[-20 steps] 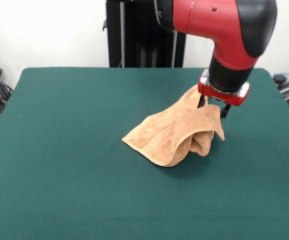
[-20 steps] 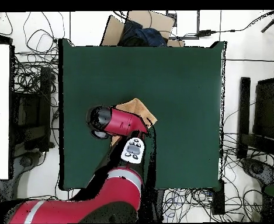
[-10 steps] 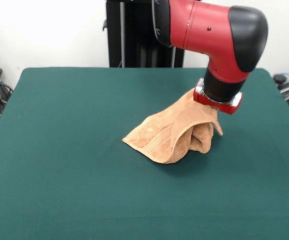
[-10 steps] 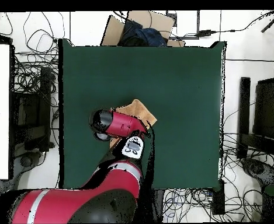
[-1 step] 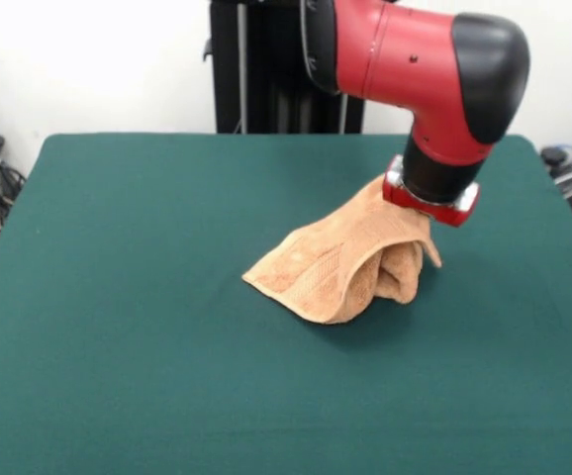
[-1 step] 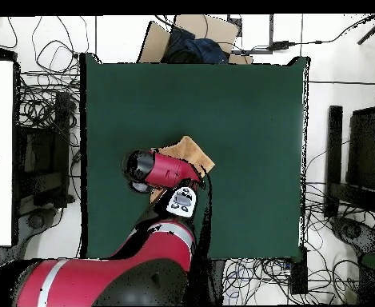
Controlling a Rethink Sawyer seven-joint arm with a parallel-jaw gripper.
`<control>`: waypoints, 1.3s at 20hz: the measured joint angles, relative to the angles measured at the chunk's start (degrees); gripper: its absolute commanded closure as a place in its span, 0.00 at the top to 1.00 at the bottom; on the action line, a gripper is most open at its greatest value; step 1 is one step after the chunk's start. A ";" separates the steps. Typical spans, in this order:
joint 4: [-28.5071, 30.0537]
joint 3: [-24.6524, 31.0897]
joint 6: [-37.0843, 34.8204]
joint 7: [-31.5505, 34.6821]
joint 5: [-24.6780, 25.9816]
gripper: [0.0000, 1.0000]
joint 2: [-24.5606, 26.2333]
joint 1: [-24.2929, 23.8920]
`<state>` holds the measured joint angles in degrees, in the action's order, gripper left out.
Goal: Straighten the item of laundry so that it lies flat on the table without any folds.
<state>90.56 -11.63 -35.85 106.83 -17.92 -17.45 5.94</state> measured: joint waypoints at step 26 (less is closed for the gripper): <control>2.86 0.72 -2.44 0.00 -0.06 0.00 -7.00 -10.03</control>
<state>93.42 -10.91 -38.28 106.83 -17.99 -24.45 -4.09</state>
